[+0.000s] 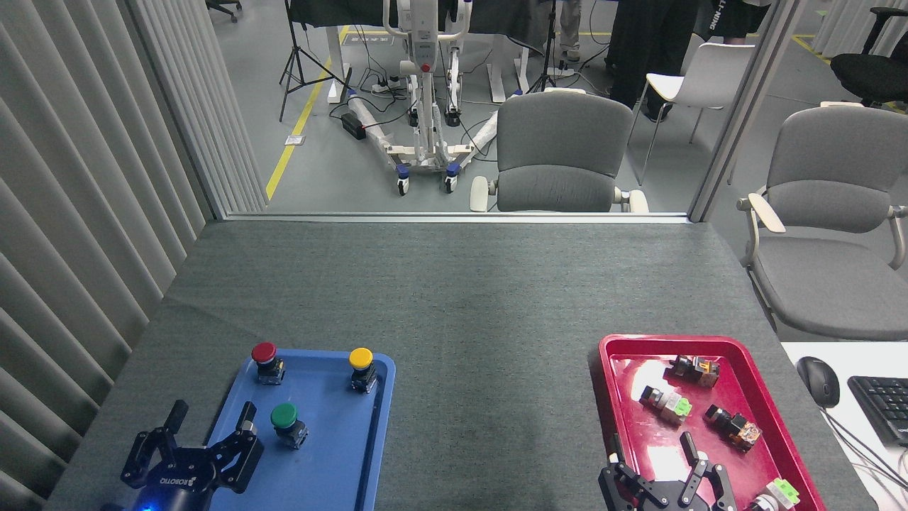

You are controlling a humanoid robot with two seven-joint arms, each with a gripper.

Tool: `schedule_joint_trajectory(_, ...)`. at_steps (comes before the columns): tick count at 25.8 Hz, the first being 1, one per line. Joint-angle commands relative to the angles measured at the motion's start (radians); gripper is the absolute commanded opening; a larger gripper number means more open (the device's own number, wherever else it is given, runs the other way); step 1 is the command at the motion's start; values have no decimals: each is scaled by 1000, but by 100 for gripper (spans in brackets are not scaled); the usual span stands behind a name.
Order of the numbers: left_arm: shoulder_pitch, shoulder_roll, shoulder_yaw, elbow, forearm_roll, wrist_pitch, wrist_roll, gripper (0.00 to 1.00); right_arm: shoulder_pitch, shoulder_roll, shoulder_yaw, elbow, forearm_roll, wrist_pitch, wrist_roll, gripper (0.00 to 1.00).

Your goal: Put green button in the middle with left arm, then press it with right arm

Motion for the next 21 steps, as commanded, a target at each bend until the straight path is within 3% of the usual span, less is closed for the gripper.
schedule_joint_trajectory(1,-3,-4,2,-14,2,-5,-3,100,4,2,2,1,0,-2,-4,99)
schedule_joint_trajectory(21,-11,7,7,-6,-3,-35,-8,100,-40,15,8,1,1,-57,1,99)
